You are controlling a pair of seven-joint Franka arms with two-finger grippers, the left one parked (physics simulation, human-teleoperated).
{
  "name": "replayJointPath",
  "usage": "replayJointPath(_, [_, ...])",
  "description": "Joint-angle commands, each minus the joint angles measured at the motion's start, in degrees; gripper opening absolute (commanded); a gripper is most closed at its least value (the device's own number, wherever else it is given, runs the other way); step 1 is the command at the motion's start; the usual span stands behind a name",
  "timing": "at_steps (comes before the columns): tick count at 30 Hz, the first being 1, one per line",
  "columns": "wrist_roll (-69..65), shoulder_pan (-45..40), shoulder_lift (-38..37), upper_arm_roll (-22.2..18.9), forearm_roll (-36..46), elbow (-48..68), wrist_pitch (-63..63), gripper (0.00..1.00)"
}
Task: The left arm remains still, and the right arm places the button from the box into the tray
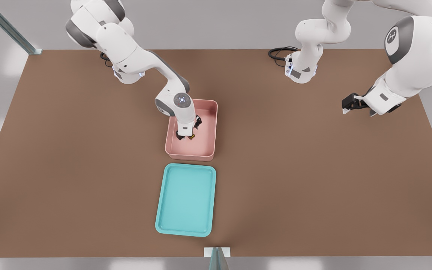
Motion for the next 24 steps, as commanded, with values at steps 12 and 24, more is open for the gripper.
replayJointPath(12, [1.12, 0.03, 0.73, -0.68, -1.19, 0.54, 1.45, 0.45])
replayJointPath(24, [-8.28, 4.78, 10.92, -10.61, 13.14, 41.57, -20.09, 0.40])
